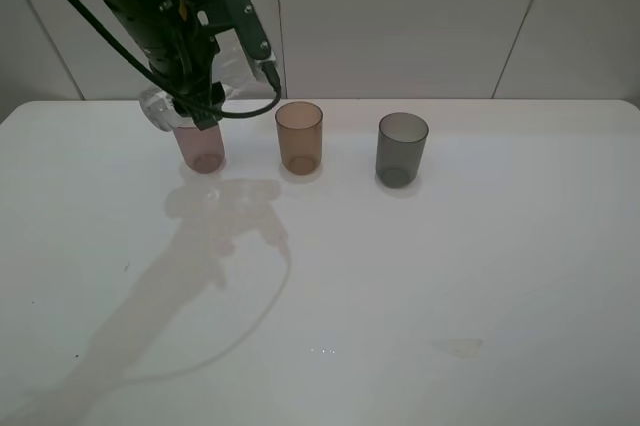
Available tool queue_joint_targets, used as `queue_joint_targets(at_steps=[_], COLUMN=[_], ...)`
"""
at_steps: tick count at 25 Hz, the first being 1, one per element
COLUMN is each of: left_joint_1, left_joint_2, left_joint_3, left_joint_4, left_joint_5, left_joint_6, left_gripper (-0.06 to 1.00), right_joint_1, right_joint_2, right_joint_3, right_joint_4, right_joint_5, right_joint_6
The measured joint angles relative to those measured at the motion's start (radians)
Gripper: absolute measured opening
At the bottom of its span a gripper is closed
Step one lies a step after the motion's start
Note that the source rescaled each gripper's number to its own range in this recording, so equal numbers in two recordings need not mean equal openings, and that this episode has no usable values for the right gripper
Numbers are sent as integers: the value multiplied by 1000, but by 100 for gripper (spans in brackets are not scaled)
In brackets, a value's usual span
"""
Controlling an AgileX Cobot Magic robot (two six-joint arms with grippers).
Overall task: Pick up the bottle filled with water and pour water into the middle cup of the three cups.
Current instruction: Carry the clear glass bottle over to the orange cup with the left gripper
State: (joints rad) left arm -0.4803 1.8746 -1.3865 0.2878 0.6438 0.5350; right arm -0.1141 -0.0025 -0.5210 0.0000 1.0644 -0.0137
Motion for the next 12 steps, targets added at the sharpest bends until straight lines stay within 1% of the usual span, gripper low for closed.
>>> queue_joint_targets(at_steps=[2,5,12], left_joint_1=[-14,-31,-40], left_joint_2=[27,54,94], left_joint_3=[-37,-81,-94], left_joint_4=[33,93,233], left_joint_5=[49,92,103], left_joint_6=[0,0,0], left_gripper=[1,1,1], right_joint_1=[0,0,0], right_joint_2=[0,0,0], right_joint_3=[0,0,0], right_joint_4=[0,0,0], right_joint_5=[0,0,0], right_joint_6=[0,0,0])
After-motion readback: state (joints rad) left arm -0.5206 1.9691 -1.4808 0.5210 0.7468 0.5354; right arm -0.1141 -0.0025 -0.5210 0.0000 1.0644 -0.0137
